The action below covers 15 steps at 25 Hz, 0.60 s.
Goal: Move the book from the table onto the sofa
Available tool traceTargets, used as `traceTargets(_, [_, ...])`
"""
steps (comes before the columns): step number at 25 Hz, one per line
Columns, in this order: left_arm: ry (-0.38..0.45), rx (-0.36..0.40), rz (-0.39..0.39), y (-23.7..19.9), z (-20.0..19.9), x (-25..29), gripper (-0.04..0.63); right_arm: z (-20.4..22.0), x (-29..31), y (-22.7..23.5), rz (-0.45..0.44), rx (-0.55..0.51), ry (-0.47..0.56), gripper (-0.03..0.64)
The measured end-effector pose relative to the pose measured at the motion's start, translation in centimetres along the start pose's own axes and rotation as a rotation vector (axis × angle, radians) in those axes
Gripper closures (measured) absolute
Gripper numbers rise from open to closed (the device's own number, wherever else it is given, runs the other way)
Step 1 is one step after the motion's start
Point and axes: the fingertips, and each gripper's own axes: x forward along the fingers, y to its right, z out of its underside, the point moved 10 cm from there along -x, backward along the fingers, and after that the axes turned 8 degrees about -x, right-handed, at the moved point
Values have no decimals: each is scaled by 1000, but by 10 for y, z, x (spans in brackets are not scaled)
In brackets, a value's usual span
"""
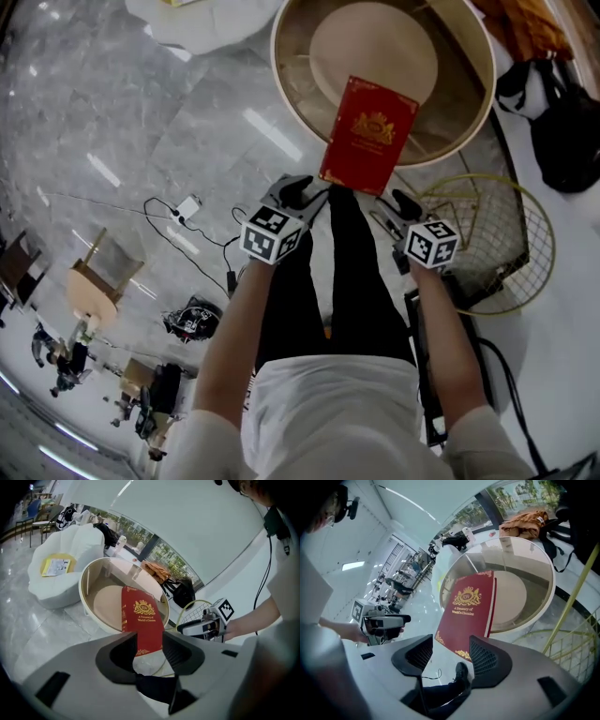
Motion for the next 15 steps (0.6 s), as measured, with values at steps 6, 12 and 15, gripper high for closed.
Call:
traceTargets(6, [-20, -62, -16, -27, 9, 26, 402, 12, 31, 28, 21, 73, -37, 324])
traceTargets(12, [-49, -99, -15, -42, 20, 55, 382, 20, 54, 46, -4, 134, -67, 286])
traceTargets(15, [-72, -97, -15, -47, 24, 66, 367, 25, 65, 53, -39, 184, -103, 261])
